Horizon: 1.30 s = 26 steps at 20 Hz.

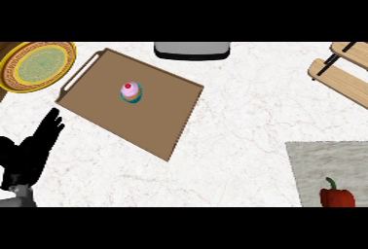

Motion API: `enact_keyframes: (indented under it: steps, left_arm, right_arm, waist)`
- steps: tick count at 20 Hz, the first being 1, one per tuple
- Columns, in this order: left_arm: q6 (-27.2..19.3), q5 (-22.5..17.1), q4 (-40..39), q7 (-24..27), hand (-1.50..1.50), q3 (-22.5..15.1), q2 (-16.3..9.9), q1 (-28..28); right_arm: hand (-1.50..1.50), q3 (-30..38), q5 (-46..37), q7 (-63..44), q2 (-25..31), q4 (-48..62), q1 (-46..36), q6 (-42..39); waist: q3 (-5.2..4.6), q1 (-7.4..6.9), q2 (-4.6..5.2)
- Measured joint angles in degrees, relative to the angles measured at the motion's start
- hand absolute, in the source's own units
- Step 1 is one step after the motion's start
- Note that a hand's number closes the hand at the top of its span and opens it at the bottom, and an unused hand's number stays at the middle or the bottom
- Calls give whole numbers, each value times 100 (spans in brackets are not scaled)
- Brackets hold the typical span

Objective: Pick the tomato from the placemat and place it in the tiered shelf

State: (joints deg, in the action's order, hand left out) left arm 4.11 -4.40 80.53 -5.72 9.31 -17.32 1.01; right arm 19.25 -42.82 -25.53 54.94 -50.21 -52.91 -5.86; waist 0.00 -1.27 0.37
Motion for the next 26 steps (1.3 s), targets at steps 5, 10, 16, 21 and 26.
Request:
enact_keyframes:
  steps: [5, 10, 16, 21, 26]
  left_arm:
    - [31, 25, 161, -11, 0, -33, 44, -134]
    - [51, 44, 235, -40, 0, 7, 58, -219]
    - [28, 64, 110, -142, 0, 41, 81, 17]
    - [86, 30, 167, -161, 0, 98, 56, -53]
    - [48, 76, 129, -144, 0, 112, 92, -54]
  right_arm:
    - [-150, 162, -173, 135, 70, 958, -227, 574]
    - [-150, 49, -330, 559, 118, 1419, -222, 714]
    - [-150, 360, -85, 1060, 190, 1914, -478, 977]
    - [-150, 787, 361, 1133, 196, 2113, -662, 988]
    - [-150, 1240, 911, 1122, 307, 2087, -774, 789]
  waist:
    - [2, -33, 7]
    - [3, -4, -3]
    - [4, 6, 0]
    - [2, 20, -11]
    - [3, 72, -27]
